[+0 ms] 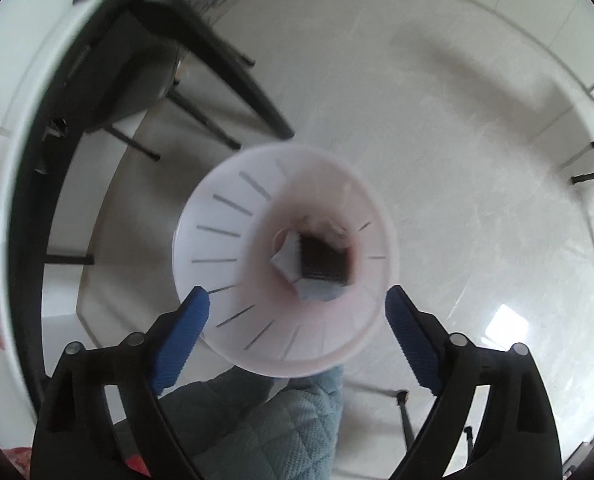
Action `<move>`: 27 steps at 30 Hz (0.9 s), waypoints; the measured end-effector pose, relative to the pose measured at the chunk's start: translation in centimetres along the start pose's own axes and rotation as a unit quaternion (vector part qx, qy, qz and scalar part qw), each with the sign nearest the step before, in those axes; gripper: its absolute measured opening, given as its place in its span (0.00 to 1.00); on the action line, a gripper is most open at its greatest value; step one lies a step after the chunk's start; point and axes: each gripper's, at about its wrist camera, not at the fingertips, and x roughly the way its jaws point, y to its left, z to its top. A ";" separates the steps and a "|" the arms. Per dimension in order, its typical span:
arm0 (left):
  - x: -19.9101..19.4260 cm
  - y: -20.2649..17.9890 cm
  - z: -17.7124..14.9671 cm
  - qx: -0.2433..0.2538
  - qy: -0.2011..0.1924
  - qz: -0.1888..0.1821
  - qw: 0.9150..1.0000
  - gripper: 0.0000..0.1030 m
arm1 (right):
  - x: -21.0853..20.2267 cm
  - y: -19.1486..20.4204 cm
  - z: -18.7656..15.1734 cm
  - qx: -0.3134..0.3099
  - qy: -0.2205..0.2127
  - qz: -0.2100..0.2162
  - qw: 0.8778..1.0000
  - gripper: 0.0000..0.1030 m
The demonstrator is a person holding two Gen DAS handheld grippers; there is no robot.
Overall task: Collect trash
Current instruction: 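Carry the snack bag and red paper over the white bin and release both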
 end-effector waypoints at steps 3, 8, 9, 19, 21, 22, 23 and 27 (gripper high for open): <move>2.4 -5.6 -1.5 0.050 0.022 -0.022 0.998 0.44 | -3.7 -1.3 -0.1 0.005 -0.029 -0.006 1.000 0.93; 7.1 -10.9 -2.6 0.074 0.065 -0.034 0.995 0.48 | -9.1 -3.6 -0.4 0.020 -0.073 0.003 0.997 0.96; 8.1 -12.1 -2.7 0.076 0.073 -0.031 0.994 0.50 | -9.8 -3.9 -0.5 0.021 -0.078 0.005 0.997 0.96; 7.5 -9.3 -1.3 0.033 0.060 -0.022 0.997 0.87 | -12.9 -2.7 0.2 -0.020 -0.101 0.025 0.994 0.96; 6.1 -7.6 -1.0 0.019 0.043 -0.011 0.999 0.88 | -13.8 -1.5 0.6 -0.042 -0.108 0.026 0.993 0.96; 5.3 -6.9 -0.9 0.013 0.035 -0.007 0.999 0.88 | -14.3 -0.8 0.8 -0.051 -0.112 0.026 0.992 0.96; 4.6 -6.7 -1.2 0.007 0.028 -0.004 1.000 0.88 | -14.9 0.0 1.0 -0.065 -0.118 0.028 0.990 0.96; -1.3 -3.7 -1.7 -0.012 -0.029 0.011 0.999 0.89 | -17.7 3.9 1.9 -0.119 -0.146 0.046 0.981 0.96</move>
